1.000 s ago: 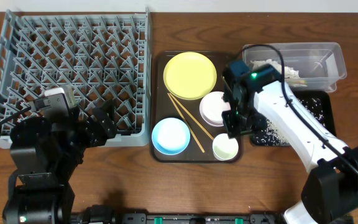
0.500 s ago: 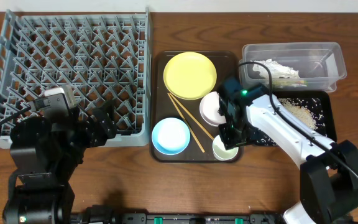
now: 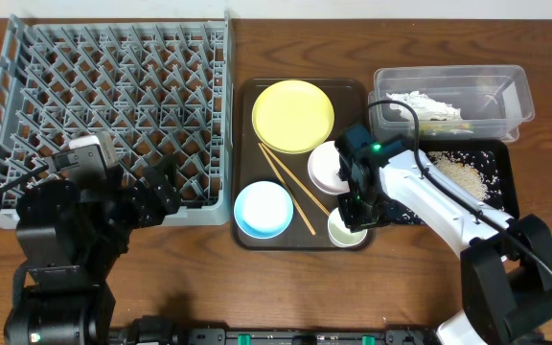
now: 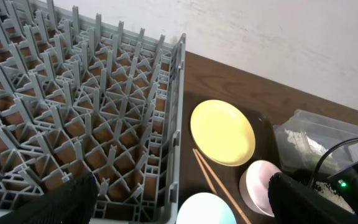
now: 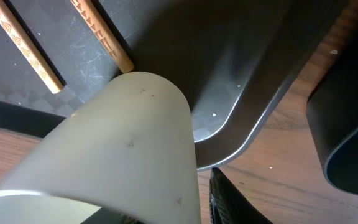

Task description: Sort waste into correct bins and load items into the dishwasher

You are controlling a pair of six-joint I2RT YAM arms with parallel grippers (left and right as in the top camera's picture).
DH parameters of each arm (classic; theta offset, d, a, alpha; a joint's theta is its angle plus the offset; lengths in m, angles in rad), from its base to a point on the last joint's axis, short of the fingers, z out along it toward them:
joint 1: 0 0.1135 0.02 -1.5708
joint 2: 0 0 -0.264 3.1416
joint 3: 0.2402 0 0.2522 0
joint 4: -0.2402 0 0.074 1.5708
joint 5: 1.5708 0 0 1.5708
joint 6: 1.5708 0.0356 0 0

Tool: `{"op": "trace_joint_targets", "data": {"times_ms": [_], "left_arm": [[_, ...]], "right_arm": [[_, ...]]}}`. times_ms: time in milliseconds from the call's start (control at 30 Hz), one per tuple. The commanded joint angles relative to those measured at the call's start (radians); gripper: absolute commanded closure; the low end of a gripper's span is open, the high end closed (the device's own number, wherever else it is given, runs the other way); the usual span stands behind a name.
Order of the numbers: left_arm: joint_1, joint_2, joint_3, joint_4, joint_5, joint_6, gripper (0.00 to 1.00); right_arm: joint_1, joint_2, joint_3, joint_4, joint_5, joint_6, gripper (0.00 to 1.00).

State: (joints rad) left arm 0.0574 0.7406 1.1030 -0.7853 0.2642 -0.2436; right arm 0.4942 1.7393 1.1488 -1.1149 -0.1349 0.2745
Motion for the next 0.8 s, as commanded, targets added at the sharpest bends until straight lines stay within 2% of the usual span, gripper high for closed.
{"op": "trace_joint_targets", "data": {"times_ms": [0,267,333,367,400,700,767], "left_arm": [[0.004,0.002,0.012,-0.006,0.016,-0.01,0.11],[0.004,0.017,0.011,-0.022,0.016,-0.01,0.11],[0.004,0.024,0.011,-0.022,0.016,-0.01,0.11],[0.004,0.029,0.011,-0.022,0.016,-0.01,0.11],[0.004,0.034,0.011,-0.023,0.016,-0.01,0.11],[0.004,0.079,0.011,-0.039,0.079,-0.021,0.11],[0.004,0.095,0.011,-0.04,0.134,-0.022,0.11]], "right_arm": [[0.006,-0.014,-0.005,0.001,0.003,0.01,0.71],[0.006,-0.014,-0.005,0.005,0.003,0.01,0.72],[0.006,-0.014,-0.005,0.005,0.003,0.018,0.82],[0.006,-0.014,-0.005,0.006,0.003,0.027,0.97],[0.006,-0.014,-0.005,0.007,0.003,0.035,0.99],[-0.023,-0.089,0.029,-0.008,-0.114,0.014,0.99],[-0.044,-0.132,0.05,-0.011,-0.165,-0.004,0.99]]}}
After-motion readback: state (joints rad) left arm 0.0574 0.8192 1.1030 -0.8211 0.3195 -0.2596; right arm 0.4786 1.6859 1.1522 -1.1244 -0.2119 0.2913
